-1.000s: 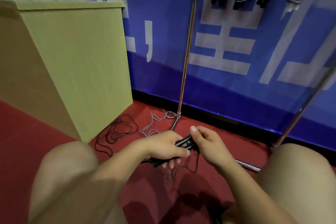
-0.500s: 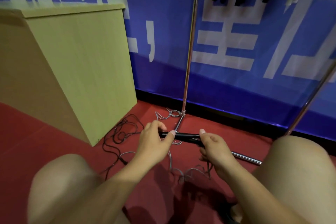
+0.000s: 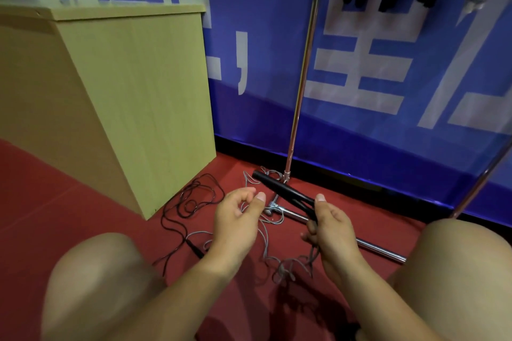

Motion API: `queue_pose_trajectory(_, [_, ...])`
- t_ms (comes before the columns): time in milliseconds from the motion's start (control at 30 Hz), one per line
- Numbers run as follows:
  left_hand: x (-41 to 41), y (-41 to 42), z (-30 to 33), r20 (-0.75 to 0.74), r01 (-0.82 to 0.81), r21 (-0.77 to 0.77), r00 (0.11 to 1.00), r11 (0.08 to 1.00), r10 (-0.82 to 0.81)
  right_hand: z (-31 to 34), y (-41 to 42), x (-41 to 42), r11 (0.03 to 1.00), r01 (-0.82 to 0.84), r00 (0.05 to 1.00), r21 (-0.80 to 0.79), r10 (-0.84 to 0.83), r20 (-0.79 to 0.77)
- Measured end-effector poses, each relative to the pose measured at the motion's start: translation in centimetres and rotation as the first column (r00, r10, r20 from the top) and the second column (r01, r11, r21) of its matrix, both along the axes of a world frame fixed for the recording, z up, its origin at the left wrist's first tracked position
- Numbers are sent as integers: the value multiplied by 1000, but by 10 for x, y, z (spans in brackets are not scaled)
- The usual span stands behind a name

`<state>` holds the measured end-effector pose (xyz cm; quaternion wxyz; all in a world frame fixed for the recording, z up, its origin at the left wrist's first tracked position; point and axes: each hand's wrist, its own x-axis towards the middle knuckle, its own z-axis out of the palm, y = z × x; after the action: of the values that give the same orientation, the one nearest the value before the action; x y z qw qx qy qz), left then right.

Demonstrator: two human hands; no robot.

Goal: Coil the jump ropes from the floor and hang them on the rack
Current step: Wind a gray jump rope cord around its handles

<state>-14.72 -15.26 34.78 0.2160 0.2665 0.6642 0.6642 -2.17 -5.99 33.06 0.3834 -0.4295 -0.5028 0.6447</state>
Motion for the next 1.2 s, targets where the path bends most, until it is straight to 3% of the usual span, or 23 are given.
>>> queue_pose_trajectory(133, [3, -1, -1, 191, 209, -97, 963, 973, -188, 0, -2, -1, 998, -50, 995, -23, 47, -84])
queue_pose_trajectory(267, [12, -2, -6, 291, 372, -166, 903, 913, -315, 4, -16, -4, 983, -181, 971, 12, 181, -156])
queue_pose_trajectory(367, [18, -2, -5, 346, 470, -103, 843, 877, -411, 5, -24, -6, 958, -288, 946, -13, 282, -158])
queue_pose_trajectory(533, [13, 3, 5, 389, 282, 31, 880, 959, -272, -1, -29, -8, 915, -399, 916, -62, 400, 5])
queue_pose_trajectory(667, [5, 5, 10, 450, 174, 104, 870, 979, -202, 2, -33, -6, 851, -518, 852, -89, 522, 34])
queue_pose_trajectory(800, [4, 7, 11, 482, 170, 160, 846, 972, -228, 4, -32, 1, 797, -601, 792, -62, 604, 88])
queue_pose_trajectory(1000, [2, 11, 12, 493, 183, 216, 827, 959, -269, 8, -24, 8, 690, -720, 690, -75, 723, 22])
queue_pose_trajectory(1100, [-8, 14, 16, 526, 121, 272, 812, 955, -253, 10, -17, 11, 703, -693, 715, -160, 699, -30])
queue_pose_trajectory(1200, [-27, 15, 23, 539, 36, 292, 819, 956, -196, 13, -5, 18, 733, -665, 736, -143, 675, 40])
